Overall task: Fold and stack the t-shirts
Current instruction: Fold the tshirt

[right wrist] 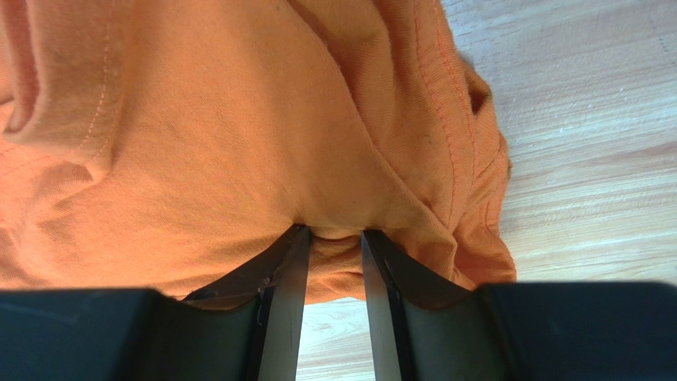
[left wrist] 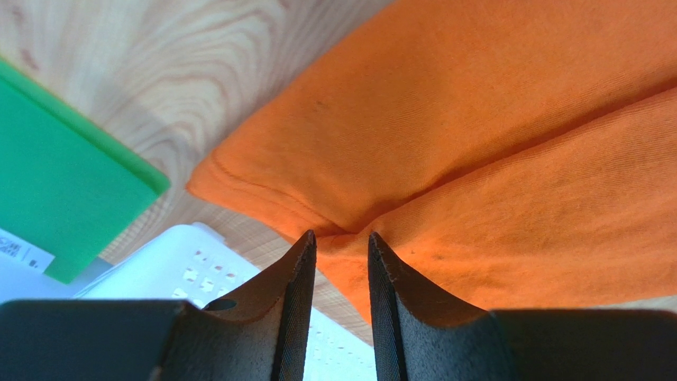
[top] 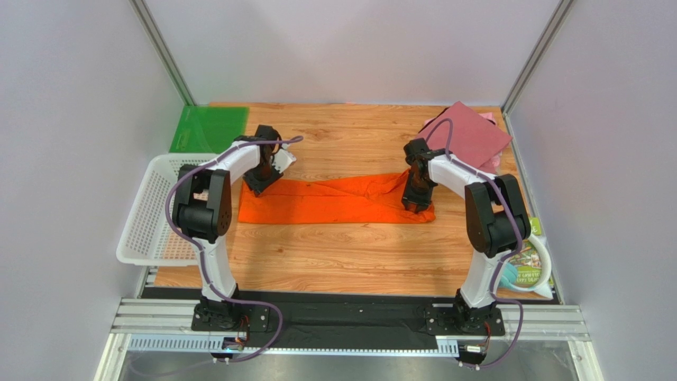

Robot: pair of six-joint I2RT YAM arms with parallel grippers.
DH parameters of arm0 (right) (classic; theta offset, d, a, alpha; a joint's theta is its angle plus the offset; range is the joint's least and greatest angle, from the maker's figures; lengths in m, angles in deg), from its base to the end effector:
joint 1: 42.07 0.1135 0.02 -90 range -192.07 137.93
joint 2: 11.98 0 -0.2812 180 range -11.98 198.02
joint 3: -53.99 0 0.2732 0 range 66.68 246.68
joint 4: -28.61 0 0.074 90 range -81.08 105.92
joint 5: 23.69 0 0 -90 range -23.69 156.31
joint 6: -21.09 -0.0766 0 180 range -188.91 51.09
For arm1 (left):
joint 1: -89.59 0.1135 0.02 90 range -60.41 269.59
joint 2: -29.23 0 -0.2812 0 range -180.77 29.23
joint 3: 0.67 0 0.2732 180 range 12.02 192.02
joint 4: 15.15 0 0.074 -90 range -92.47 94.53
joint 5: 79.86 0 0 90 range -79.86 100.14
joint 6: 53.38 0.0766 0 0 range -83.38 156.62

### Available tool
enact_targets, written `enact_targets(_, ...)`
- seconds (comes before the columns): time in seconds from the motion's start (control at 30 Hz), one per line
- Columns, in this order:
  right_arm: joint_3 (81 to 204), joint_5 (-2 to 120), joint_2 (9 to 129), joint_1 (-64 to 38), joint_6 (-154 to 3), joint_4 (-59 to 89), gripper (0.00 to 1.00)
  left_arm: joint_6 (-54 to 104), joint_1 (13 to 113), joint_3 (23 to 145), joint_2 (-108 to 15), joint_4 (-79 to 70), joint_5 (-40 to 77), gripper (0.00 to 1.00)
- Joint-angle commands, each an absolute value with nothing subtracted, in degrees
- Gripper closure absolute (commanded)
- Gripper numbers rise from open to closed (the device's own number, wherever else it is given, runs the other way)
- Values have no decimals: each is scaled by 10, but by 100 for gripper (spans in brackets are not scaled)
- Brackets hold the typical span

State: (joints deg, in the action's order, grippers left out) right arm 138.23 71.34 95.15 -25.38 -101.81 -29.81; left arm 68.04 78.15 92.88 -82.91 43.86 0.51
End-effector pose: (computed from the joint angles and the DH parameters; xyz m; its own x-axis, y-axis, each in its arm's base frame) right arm 0.3633 0.1019 0.1274 -0.9435 0.2820 -0.1739 0.2848 0.9586 0.0093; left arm 0.4113 -0.0702 0.1408 -0.7333 0.6728 -0.0981 0.6359 0.7297 0.2514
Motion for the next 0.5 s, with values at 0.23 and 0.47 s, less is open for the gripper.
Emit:
enact_targets(0.23, 1409, 729, 998, -263, -984, -304, 64, 707, 781, 857, -832, 421, -1, 63)
enact_targets(0.47, 1519, 728, 1074, -271, -964, -343, 64, 710, 753, 812, -784, 460, 21, 63)
